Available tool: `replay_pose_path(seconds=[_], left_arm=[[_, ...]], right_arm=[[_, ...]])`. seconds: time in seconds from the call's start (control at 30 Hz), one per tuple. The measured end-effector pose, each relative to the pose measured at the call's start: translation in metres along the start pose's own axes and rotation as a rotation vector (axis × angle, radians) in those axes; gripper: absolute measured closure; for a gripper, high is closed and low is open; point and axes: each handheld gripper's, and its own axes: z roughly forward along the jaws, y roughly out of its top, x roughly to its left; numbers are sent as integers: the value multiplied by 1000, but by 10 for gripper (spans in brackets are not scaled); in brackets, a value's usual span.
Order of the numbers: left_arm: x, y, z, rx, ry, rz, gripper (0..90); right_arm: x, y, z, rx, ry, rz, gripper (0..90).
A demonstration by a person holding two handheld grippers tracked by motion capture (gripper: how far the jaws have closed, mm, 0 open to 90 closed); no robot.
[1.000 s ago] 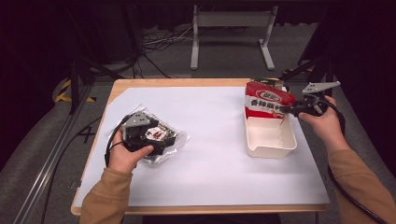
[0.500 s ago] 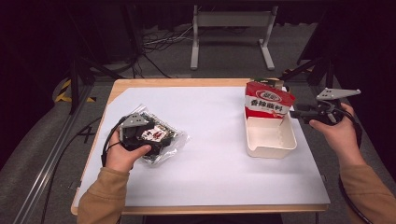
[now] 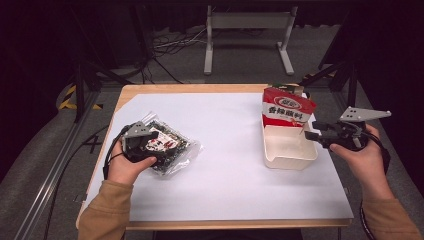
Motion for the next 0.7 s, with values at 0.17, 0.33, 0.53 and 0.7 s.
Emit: replay_pose_path(seconds=[0.17,0.33,0.53,0.7], left_arm=[[3,-2,-1,6,-3,-15,118],[6,-2,-2,2,13,-12,98],[15,-1,-6,-27,94,-39,64],[28,-6,-11,-39,139,-47,103]], right_arm=[[9,-3,-1,-28,26,-2,466],[17,-8,3,-34,61,-9,457],[22,-8,4,-33,73,-26,455],[27,-9,9,-30,95,-52,451]])
